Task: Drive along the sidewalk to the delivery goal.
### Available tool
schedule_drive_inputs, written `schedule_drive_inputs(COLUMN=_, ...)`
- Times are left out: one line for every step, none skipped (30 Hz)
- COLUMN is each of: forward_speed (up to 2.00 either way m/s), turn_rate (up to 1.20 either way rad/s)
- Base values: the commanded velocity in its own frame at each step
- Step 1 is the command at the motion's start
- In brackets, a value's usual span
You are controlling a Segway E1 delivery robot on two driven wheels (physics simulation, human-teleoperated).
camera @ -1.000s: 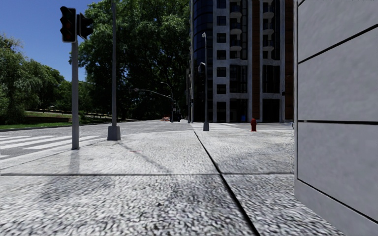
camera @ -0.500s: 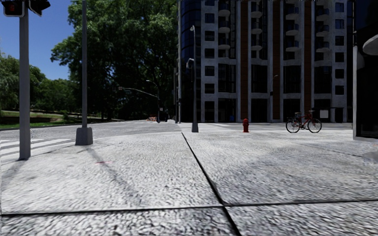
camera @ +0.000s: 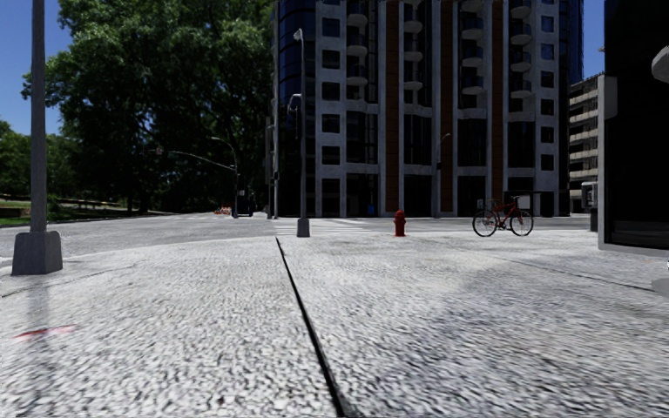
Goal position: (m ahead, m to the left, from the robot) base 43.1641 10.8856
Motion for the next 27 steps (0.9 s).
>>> schedule_drive_inputs(forward_speed=2.00, turn_rate=-0.38)
schedule_drive_inputs(forward_speed=2.00, turn_rate=-0.38)
schedule_drive_inputs(forward_speed=2.00, turn_rate=-0.38)
schedule_drive_inputs(forward_speed=2.00, turn_rate=-0.38)
schedule_drive_inputs(forward_speed=2.00, turn_rate=-0.38)
schedule_drive_inputs(forward_speed=2.00, turn_rate=-0.38)
schedule_drive_inputs(forward_speed=2.00, turn_rate=-0.38)
schedule_drive_inputs(forward_speed=2.00, turn_rate=-0.36)
schedule_drive_inputs(forward_speed=2.00, turn_rate=-0.36)
schedule_drive_inputs(forward_speed=2.00, turn_rate=-0.20)
schedule_drive_inputs(forward_speed=2.00, turn_rate=0.00)
schedule_drive_inputs(forward_speed=2.00, turn_rate=0.00)
schedule_drive_inputs(forward_speed=2.00, turn_rate=0.00)
schedule_drive_inputs(forward_speed=2.00, turn_rate=0.00)
schedule_drive_inputs(forward_speed=2.00, turn_rate=0.00)
schedule_drive_inputs(forward_speed=2.00, turn_rate=0.00)
schedule_drive_inputs(forward_speed=2.00, turn_rate=0.00)
schedule_drive_inputs(forward_speed=2.00, turn_rate=0.00)
schedule_drive_inputs(forward_speed=2.00, turn_rate=0.00)
schedule_drive_inputs(forward_speed=2.00, turn_rate=0.00)
schedule_drive_inputs(forward_speed=2.00, turn_rate=0.00)
schedule_drive_inputs(forward_speed=2.00, turn_rate=0.00)
schedule_drive_inputs(forward_speed=2.00, turn_rate=0.00)
schedule_drive_inputs(forward_speed=2.00, turn_rate=0.00)
schedule_drive_inputs(forward_speed=2.00, turn_rate=0.00)
schedule_drive_inputs(forward_speed=2.00, turn_rate=0.00)
schedule_drive_inputs(forward_speed=2.00, turn_rate=0.00)
